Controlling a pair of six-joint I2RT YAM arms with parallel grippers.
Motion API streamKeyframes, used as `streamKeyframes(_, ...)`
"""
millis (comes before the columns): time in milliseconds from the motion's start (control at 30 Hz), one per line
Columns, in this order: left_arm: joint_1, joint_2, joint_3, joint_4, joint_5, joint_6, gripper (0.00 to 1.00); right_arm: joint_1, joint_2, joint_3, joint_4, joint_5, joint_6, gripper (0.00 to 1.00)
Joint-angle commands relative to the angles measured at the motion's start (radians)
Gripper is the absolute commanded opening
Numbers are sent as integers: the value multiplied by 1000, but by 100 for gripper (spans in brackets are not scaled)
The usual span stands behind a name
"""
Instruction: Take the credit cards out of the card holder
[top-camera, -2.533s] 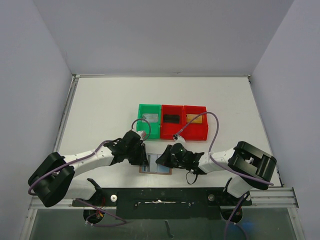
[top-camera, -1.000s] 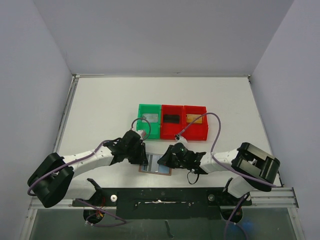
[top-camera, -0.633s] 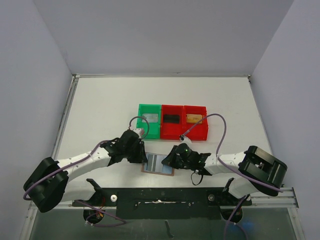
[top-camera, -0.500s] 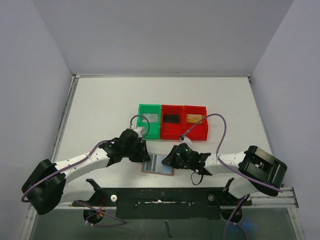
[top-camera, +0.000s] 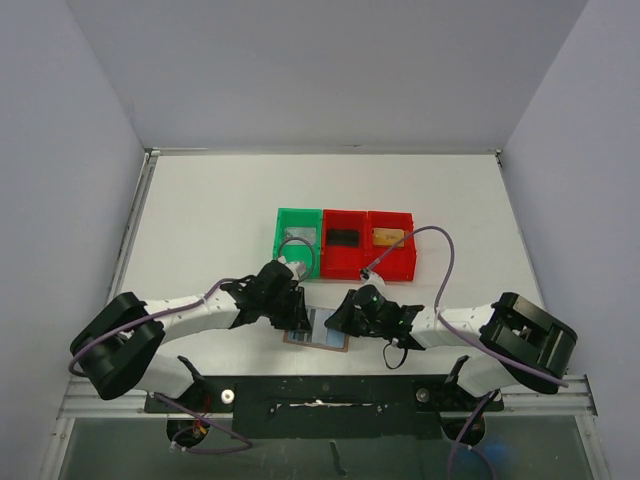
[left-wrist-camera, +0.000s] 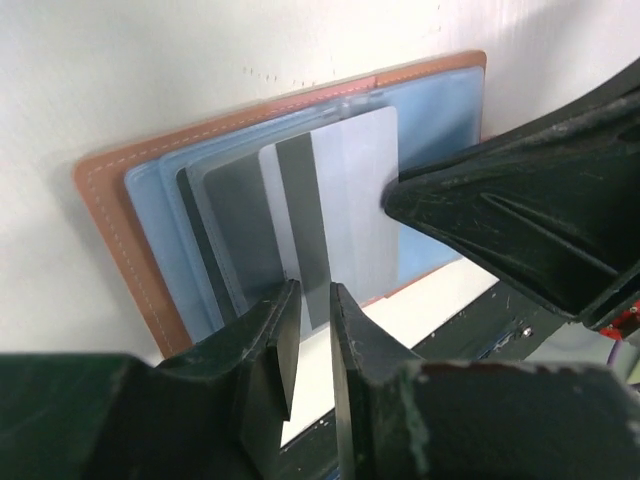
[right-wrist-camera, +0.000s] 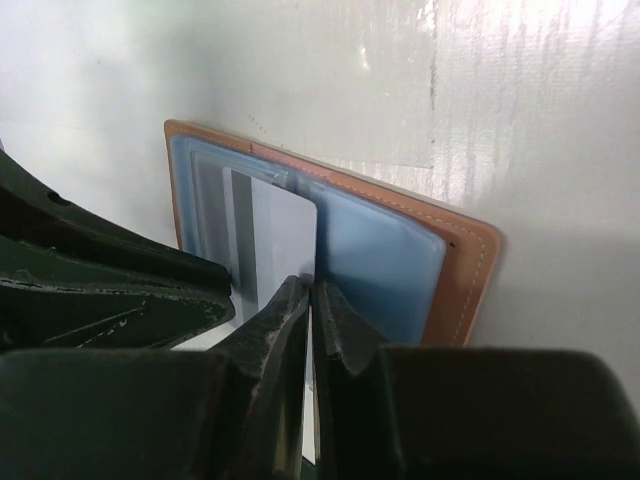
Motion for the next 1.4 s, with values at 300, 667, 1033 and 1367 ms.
streamKeyframes(300, -10, 43, 72, -101, -98, 35, 17, -33, -61, -27, -1, -28, -53, 13)
streamKeyframes(667, -21, 49, 57, -90, -95, 27, 17, -33, -16, -122, 222, -12, 75, 32)
streamKeyframes(1033, -28, 63, 34, -74, -95, 21, 16, -16, 73, -238, 556, -56, 92, 24)
streamKeyframes(1367, -35, 67, 32, -75, -98, 22, 16, -2, 259, -265, 847, -49, 188, 21)
